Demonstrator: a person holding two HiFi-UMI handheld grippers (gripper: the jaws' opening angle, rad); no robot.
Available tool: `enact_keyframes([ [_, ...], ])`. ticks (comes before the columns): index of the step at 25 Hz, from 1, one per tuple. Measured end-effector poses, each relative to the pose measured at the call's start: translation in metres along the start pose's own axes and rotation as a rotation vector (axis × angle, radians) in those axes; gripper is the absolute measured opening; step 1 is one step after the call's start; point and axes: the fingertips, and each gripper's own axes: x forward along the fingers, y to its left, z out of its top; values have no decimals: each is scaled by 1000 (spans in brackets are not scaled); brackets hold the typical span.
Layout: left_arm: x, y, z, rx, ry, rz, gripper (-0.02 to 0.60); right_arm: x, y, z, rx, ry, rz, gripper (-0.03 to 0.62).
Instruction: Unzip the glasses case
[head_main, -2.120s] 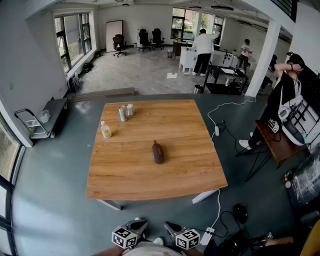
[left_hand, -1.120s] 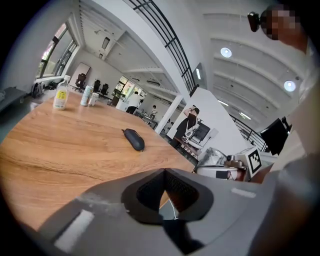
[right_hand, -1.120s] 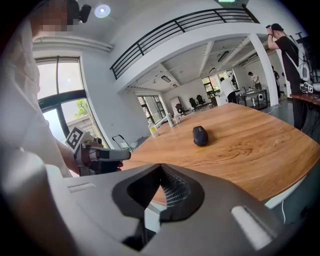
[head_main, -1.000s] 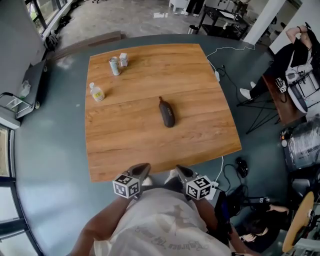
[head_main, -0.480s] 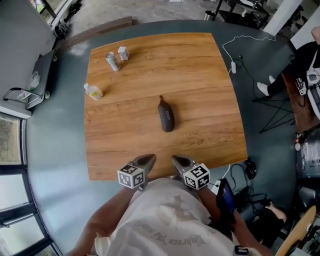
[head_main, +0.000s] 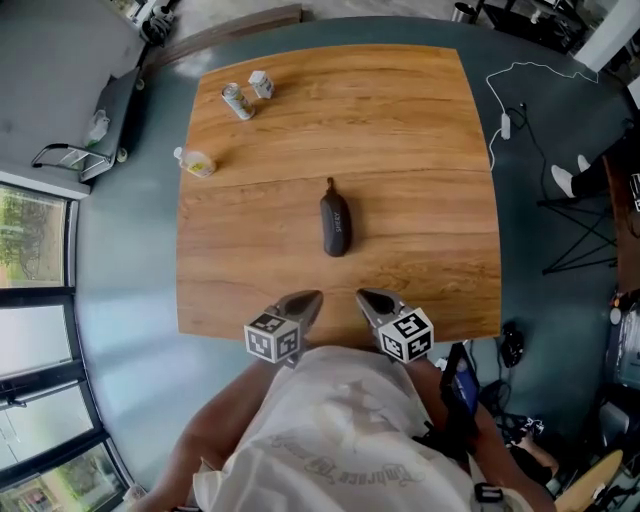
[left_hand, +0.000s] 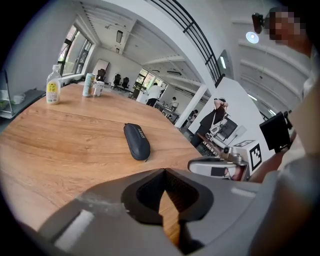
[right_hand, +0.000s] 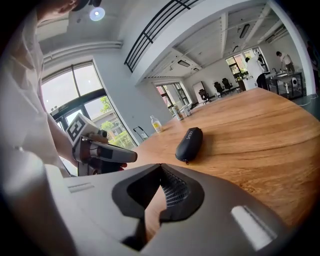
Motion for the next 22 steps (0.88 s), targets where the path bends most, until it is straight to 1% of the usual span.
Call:
enact_keyframes([
  [4,4,-6,-1,-16,-7,30,6,-4,-17,1,-3,3,7,8],
  [10,13,1,7,-88,-10,22,6,-9,-26,4,14,-8,-5,8],
  [13,25,6,19,-114,-13,14,8,-13,-30,1,30,-5,-22,8],
  [17,39,19,32,-153,-13,51,8,-19,-34,0,50,-15,-41,8],
  [19,43,23,41,-153,-16,68,8,-22,-39,0,65,-25,-52,8],
  [22,49,25,52,-130,-2,80,8,-25,-47,0,79,-36,-70,8],
])
